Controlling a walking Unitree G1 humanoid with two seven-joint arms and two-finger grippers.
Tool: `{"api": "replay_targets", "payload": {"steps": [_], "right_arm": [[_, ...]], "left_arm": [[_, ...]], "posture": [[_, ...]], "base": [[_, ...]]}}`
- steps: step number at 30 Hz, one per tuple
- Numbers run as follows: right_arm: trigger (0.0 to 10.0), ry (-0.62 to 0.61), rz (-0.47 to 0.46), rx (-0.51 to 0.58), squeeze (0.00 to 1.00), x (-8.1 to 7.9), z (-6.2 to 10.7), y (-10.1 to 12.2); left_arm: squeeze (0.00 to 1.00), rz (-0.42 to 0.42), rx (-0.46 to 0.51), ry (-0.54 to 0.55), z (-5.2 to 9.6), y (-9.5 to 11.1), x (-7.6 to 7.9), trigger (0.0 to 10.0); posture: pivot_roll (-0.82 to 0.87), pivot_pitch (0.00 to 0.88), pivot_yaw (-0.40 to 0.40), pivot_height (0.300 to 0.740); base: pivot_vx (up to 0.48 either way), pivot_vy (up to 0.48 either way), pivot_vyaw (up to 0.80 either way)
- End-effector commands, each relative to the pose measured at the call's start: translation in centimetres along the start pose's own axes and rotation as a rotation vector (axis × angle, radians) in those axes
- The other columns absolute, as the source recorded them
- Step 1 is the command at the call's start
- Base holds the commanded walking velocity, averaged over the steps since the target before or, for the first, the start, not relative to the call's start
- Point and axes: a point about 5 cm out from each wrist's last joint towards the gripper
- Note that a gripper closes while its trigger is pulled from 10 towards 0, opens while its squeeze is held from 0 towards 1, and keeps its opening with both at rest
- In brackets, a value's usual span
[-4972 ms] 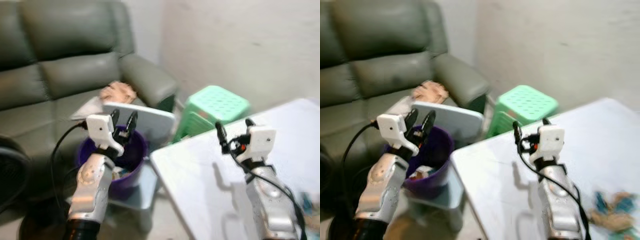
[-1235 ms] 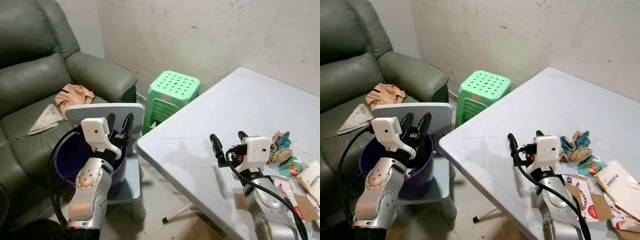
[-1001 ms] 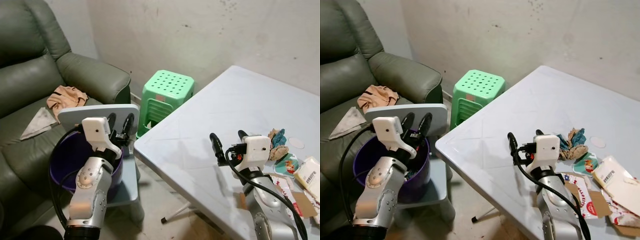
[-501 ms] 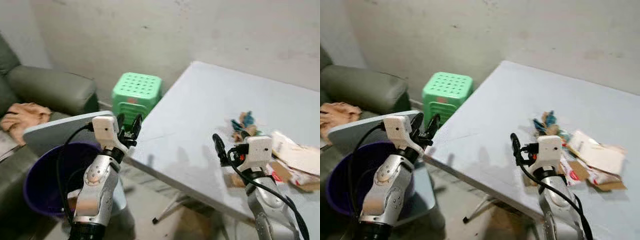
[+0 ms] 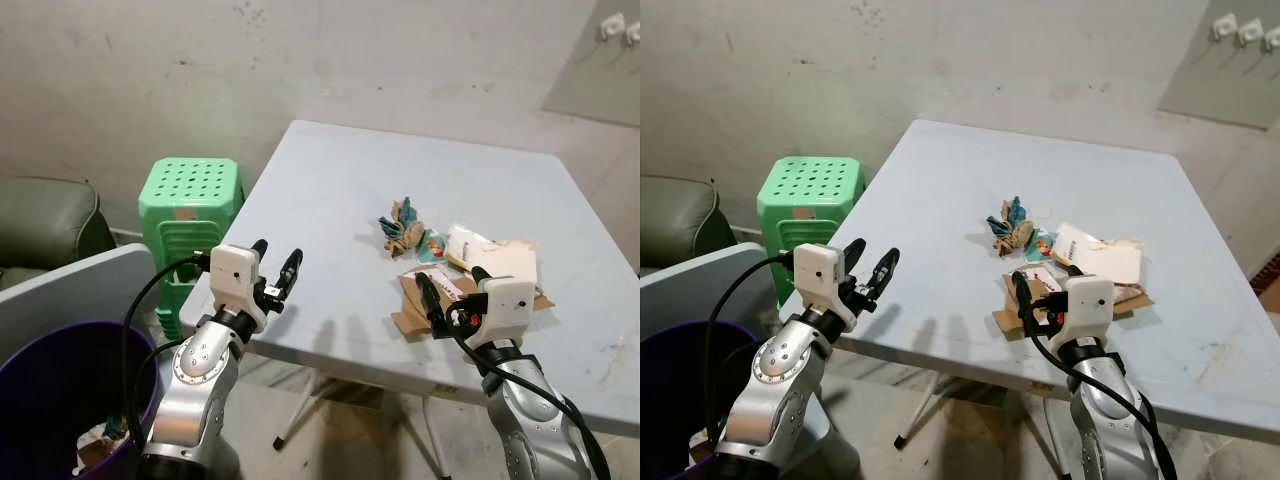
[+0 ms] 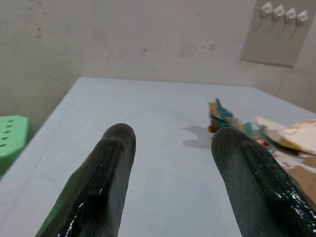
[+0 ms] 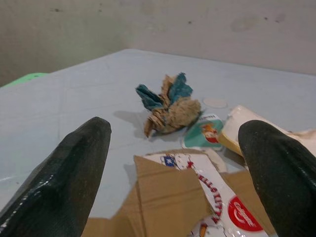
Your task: Picking trash to rubbish bin
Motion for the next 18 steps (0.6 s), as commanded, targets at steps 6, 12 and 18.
{"api": "replay_targets", "payload": {"steps": [6, 12, 18], "right_arm": [[10.0, -0.005, -0.010, 0.035, 0.00, -0.1, 0.2, 0.6], [10.0, -0.023, -0.017, 0.050, 0.00, 0.1, 0.2, 0.8], [10.0, -0.046, -0.022, 0.061, 0.00, 0.6, 0.3, 1.0]], "left_arm": [[0.00, -0.012, 0.010, -0.004, -0.3, 0.4, -0.2, 10.0], [0.00, -0.039, 0.000, -0.016, -0.2, 0.4, -0.3, 10.0], [0.00, -0.032, 0.008, -0.008, 0.3, 0.5, -1.1, 10.0]], "posture": [[0.06, 0.000, -0.018, 0.740], [0.06, 0.006, -0.014, 0.740], [0.06, 0.012, -0.010, 0.740]], "base": [[0.000, 0.000, 0.00], [0.000, 0.000, 0.00], [0.000, 0.000, 0.00]]}}
Point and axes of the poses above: a point about 5 cm out from each wrist's last joint towards the gripper, its own z axis pointing back from the gripper into the wrist, its own y axis along the axis of the wrist's last joint, x = y × z, and after that the axes turned 2 degrees about -z, right-handed
